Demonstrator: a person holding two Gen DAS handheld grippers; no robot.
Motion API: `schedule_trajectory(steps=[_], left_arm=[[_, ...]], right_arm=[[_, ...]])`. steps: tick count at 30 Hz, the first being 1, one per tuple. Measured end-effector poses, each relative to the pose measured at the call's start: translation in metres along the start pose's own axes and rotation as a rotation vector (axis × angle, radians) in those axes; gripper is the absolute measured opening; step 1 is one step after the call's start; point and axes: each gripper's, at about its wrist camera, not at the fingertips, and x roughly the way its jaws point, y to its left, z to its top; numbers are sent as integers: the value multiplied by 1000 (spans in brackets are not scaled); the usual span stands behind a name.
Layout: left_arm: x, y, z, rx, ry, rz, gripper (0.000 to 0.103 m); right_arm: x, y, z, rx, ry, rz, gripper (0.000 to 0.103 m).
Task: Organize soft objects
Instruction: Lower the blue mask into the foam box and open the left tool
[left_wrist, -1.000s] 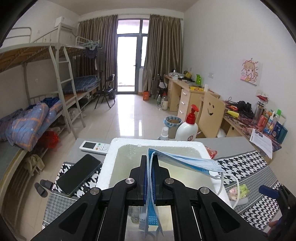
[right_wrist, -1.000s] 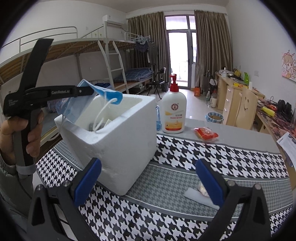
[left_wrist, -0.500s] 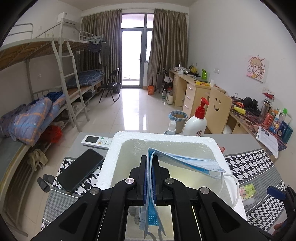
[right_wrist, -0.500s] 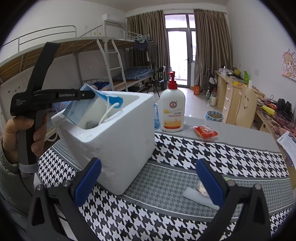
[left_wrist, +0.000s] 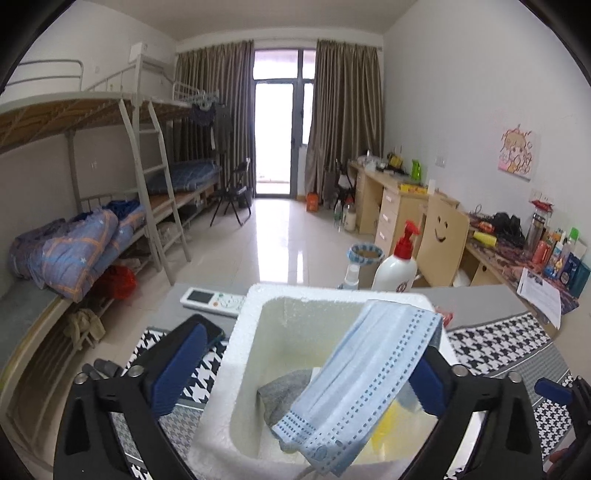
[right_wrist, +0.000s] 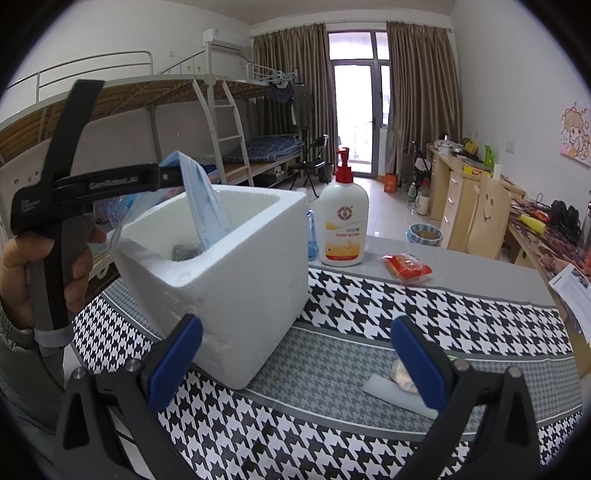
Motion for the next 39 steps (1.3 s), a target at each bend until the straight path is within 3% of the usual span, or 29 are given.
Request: schedule_trajectory(steps=[4,8,17,21,29,39], left_arm=[[-13,-2,3,26,-37,10,102],[-2,-3,4,57,18,48,102],[-7,-7,-6,97,24,10,102],[-9,-5,-9,110,17,-11,102],[-10,-2,-13,118,-11,-11,101],[-5,2,-16,140,-14,-19,102]], right_arm=[[-5,3,0,0,-4,-6,103],[-13,7,0,-7,-19,-14,103],[-19,9,7,-10,-47,-16,103],[-16,4,24,0,-71,52,103],[5,15,75,-67,-50,281,103],[30,33,104,-172,-35,345,103]])
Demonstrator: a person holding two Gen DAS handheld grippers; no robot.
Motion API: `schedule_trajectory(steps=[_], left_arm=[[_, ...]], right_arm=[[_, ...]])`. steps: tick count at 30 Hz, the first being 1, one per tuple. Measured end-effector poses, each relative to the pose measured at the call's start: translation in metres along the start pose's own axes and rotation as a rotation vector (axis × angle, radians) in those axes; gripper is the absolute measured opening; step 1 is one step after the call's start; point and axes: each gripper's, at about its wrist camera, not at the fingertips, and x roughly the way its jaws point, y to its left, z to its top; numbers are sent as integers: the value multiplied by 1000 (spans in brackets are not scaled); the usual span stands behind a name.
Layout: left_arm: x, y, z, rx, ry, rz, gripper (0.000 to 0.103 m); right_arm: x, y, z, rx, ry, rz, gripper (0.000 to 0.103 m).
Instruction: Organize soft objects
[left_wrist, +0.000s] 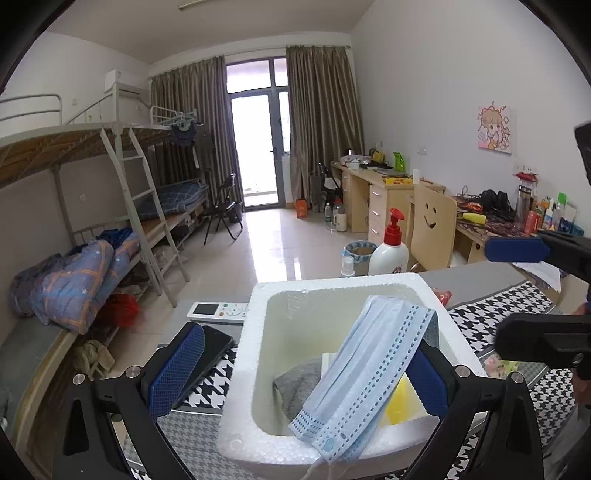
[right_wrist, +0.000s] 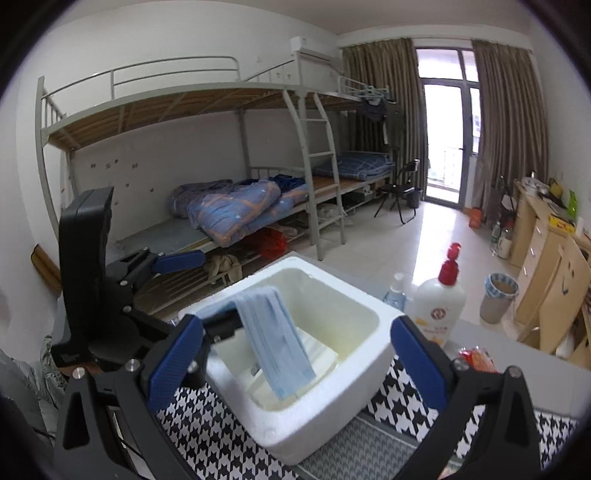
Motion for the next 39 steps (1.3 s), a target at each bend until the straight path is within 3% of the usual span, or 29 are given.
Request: schedule_trajectory(steps=[6,15,19,30,36,39], left_arm=[[3,0,-1,17,1,-8,102],[-1,9,1,19,-20,-29,102],[1,15,2,5,-13,-19,102],[-13,46,13,-153,-71,8,102],[-31,48,0,-159,-54,17,102],[-42,46,-10,-158,-53,12,102]], right_arm=[[24,-2,2,-13,48,-28,103],[46,-23,11,24,74,-171,103],[35,-22,8,34,56,-92,103],[14,-6,-14,31,63,-195,103],[-6,13,-31,14,64,-208,103],[-20,23,-41,23,35,-257,103]])
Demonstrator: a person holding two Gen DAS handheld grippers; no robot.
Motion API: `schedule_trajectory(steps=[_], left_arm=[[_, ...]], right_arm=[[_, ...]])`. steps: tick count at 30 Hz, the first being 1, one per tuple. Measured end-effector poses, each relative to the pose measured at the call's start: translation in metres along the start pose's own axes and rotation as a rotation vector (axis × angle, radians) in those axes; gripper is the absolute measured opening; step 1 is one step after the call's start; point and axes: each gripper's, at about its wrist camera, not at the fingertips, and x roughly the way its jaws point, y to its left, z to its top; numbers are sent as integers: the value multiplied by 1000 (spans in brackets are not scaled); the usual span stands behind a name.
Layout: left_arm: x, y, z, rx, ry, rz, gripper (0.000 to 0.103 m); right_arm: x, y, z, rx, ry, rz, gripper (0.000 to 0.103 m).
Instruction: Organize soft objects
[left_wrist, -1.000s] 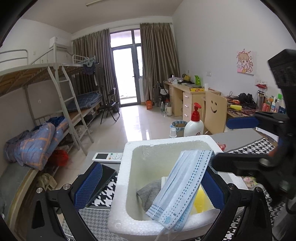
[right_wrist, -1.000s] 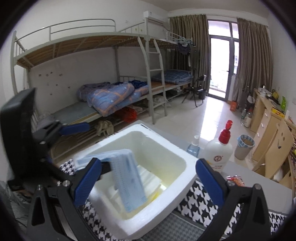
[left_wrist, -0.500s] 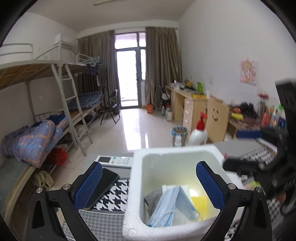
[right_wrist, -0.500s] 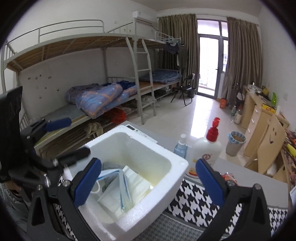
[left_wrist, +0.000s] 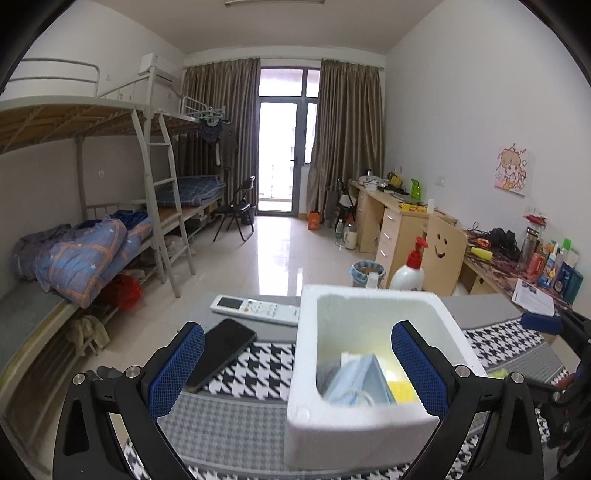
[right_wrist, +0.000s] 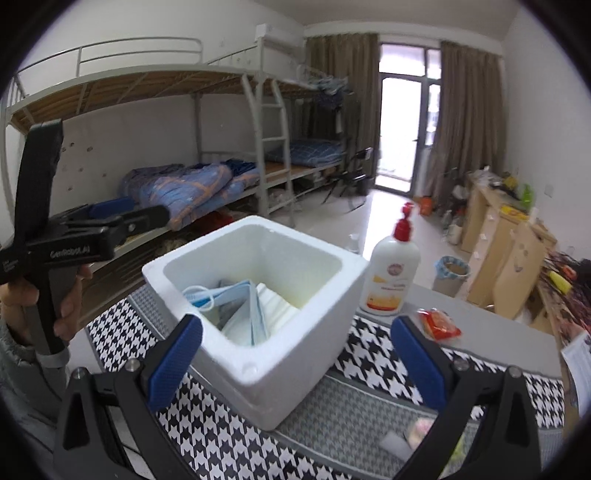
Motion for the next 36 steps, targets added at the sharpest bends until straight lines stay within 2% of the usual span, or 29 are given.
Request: schedule_trajectory(steps=[4,10,14,20,25,33,36], left_arm=[[-25,-2,-11,-18,-33,-19,102],[-59,-18,-23,-11,-68,-43,102],[-76,-31,-29,18,-74,-67,102],[-103,-45,-34,39,-110,-81,102],[-122,-51,-43,36,-145,-88,102],[-135,-67,-69,63,-204,-129,102],[-134,-75,-82,81,-213,-138,102]], right_arm=[[-24,11,-17,-5,-52,-110,103],[-60,9,-35,78,-80,-140,103],[-84,15,-46,76,-124,-212,103],[-116,26,-58,94,-153,-199,103],[-138,27,-67,114,-187,-235,103],[-147,33,-99,97,-214,-316,103],[-145,31,-111,104,-206,-312,103]])
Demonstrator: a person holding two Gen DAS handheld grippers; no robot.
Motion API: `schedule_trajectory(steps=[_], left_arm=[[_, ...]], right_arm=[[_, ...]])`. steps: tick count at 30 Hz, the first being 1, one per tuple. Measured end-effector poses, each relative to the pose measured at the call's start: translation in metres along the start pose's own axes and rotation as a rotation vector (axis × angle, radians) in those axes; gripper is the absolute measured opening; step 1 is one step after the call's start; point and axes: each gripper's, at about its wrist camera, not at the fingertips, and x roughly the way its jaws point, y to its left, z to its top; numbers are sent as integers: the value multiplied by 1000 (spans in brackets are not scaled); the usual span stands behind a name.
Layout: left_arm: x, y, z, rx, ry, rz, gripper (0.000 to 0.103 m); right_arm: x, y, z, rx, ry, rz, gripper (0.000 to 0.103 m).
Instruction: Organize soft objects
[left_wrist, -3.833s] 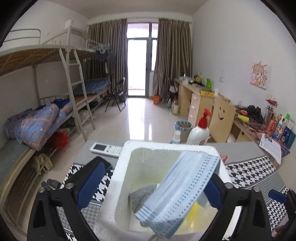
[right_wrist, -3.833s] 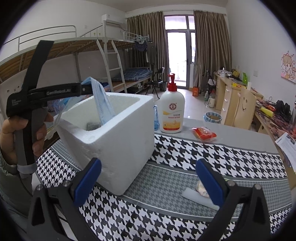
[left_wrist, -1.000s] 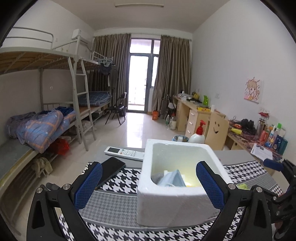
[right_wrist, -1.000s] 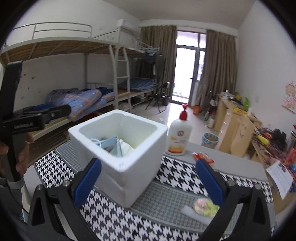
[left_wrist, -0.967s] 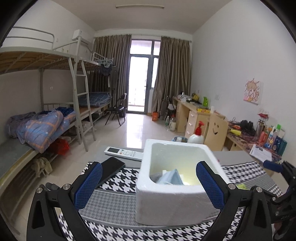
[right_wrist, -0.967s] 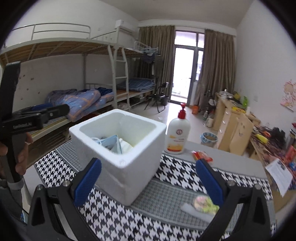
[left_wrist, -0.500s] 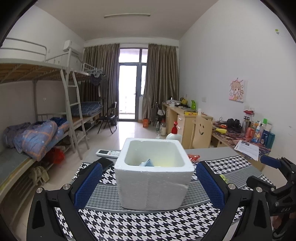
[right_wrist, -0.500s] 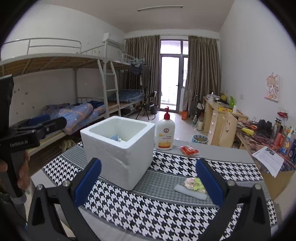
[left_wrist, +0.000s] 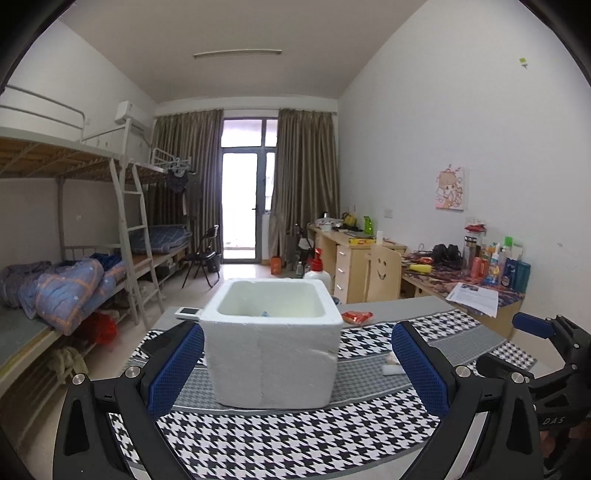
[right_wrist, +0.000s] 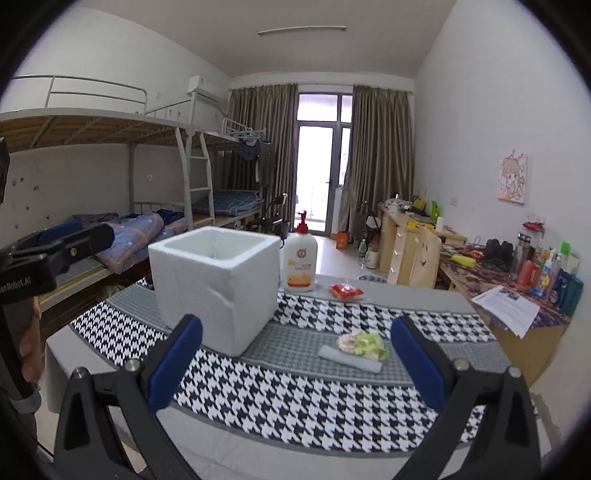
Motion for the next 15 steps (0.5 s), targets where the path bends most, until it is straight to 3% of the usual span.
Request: schedule_trajectory(steps=[15], left_arm=[[6,-29,-60,27,68,-56,102]], right_arm=[[-6,-11,-54,45,34,-38,103]])
